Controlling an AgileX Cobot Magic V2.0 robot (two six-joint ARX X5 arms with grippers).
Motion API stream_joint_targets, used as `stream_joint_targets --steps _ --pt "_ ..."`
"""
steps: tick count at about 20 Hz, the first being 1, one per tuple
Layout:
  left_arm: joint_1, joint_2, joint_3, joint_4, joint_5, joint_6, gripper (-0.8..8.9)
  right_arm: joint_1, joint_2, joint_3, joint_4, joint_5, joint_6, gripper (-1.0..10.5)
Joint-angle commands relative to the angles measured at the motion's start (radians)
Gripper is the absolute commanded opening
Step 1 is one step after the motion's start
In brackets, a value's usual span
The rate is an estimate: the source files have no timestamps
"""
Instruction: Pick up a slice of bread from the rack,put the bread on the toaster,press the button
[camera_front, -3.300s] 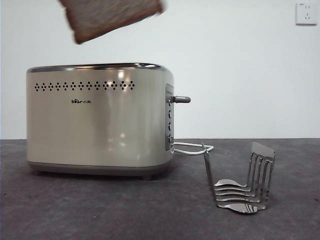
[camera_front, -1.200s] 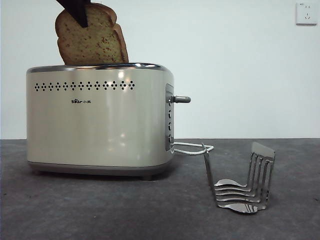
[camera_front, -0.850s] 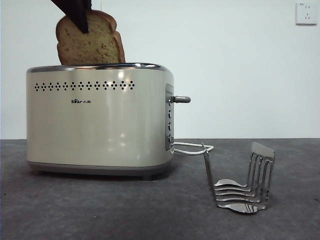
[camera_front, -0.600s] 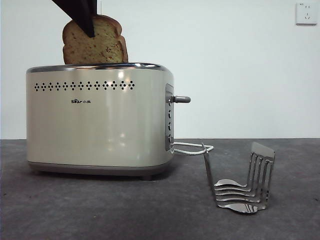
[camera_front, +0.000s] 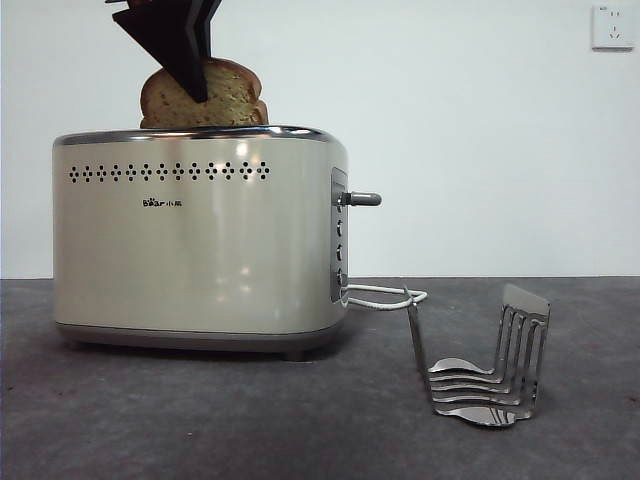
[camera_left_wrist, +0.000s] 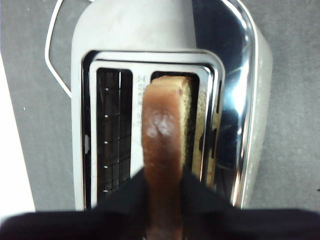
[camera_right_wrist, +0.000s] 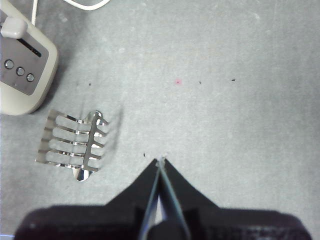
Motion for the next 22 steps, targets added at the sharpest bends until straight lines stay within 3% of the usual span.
stream_joint_targets --steps 1,2,8,10,12,16,17,18,20,22 --pt "0.002 0.007 -0.003 0.018 0.001 -0.052 3.96 0.000 -0.001 0.002 0.005 0.002 -0.008 0.0" --pt "0.002 0.006 -0.003 0.020 -0.002 -0.061 4.42 0.000 -0.001 0.002 0.006 0.002 -0.008 0.0" --pt "-0.001 -0.065 -0.003 0.046 -0.021 -0.076 4.45 0.000 -0.001 0.002 0.026 0.001 -0.002 0.0" --pt "-0.001 -0.120 -0.003 0.046 -0.021 -0.133 4.44 0.000 0.002 0.002 0.077 -0.008 0.061 0.0" --pt "-0.004 -0.187 -0.003 0.037 -0.021 -0.269 4.39 0.000 0.013 0.002 0.135 -0.072 0.113 0.0" --pt "-0.013 -0.301 -0.003 -0.055 -0.020 -0.708 4.31 0.000 0.078 0.002 0.222 -0.279 0.129 0.0" --pt "-0.013 -0.328 -0.003 -0.098 -0.015 -0.826 3.77 0.001 0.107 0.002 0.246 -0.338 0.134 0.0" --pt "-0.013 -0.347 -0.003 -0.139 -0.003 -0.886 2.85 0.001 0.134 0.002 0.267 -0.376 0.148 0.0" --pt "-0.011 -0.379 -0.003 -0.209 0.022 -0.929 0.67 0.003 0.202 0.002 0.323 -0.433 0.171 0.0" --pt "-0.011 -0.400 -0.003 -0.233 0.022 -0.933 0.23 0.024 0.270 0.002 0.394 -0.466 0.190 0.0"
